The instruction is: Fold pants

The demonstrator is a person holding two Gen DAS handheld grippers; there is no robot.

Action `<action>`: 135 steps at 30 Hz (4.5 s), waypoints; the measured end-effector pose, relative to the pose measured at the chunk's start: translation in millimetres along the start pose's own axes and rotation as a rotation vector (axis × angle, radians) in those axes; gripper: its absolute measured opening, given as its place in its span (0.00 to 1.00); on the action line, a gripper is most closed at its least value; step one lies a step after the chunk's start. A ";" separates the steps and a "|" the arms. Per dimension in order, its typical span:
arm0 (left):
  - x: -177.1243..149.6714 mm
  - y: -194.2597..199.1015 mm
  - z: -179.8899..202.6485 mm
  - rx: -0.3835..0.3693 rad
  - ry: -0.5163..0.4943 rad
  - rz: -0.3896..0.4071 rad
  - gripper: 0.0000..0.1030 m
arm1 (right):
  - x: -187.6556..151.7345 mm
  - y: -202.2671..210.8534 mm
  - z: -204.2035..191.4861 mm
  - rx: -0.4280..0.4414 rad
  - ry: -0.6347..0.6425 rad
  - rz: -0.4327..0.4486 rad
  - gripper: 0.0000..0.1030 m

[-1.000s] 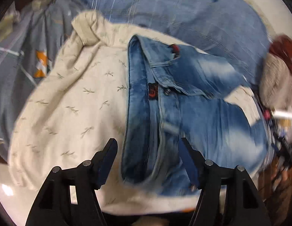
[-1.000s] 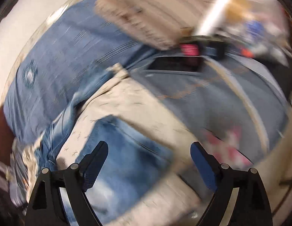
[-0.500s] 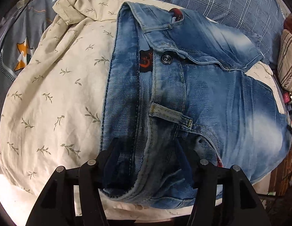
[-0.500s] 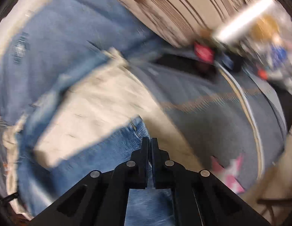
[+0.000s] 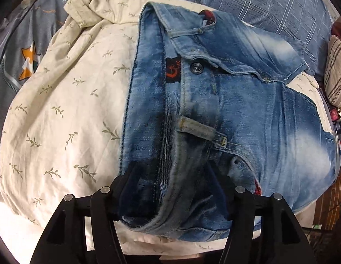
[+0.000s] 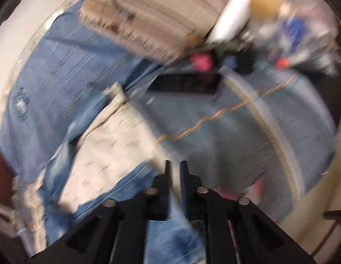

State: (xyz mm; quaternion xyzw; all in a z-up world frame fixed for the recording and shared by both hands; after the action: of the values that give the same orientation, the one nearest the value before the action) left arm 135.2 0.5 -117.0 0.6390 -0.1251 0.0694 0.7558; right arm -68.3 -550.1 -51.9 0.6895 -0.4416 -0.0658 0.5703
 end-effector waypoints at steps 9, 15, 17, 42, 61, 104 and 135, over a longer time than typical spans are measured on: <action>10.4 20.8 -1.2 -0.009 0.031 0.064 0.59 | -18.2 -22.1 -44.8 -0.124 0.187 0.024 0.11; 4.7 -4.9 -3.6 0.036 0.039 0.036 0.62 | -9.8 -27.5 24.8 -0.319 0.039 0.004 0.00; 3.2 -2.3 -0.2 0.048 0.014 0.046 0.62 | -16.5 -23.9 36.8 -0.254 -0.024 0.012 0.00; 182.2 -65.8 -42.8 -0.213 0.389 -0.074 0.59 | 124.7 -193.6 -163.9 0.019 -0.008 -0.087 0.67; 238.2 -46.9 -65.2 -0.230 0.477 0.008 0.57 | 181.6 -169.7 -172.3 0.019 0.179 0.032 0.75; 22.6 10.7 -66.9 -0.475 0.396 0.015 0.20 | -72.6 -25.1 -26.9 -0.064 -0.046 0.015 0.22; 23.0 22.3 -78.4 -0.522 0.421 0.026 0.31 | -139.5 -71.0 -191.7 0.562 -0.228 -0.196 0.04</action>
State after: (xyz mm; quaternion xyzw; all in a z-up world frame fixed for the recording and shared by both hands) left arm 159.1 80.3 -101.3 0.3938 0.0121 0.1752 0.9022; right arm -0.3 -318.0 -104.1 0.8477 -0.4349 -0.0727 0.2951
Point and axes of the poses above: each gripper's, at about its wrist camera, not at the fingertips, and y roughly against the way its jaws point, z to its right, x to its top, the point moved 6 cm from there along -y, roughly the way its jaws point, and after that the axes turned 2 degrees about -z, right-handed, at the moved point
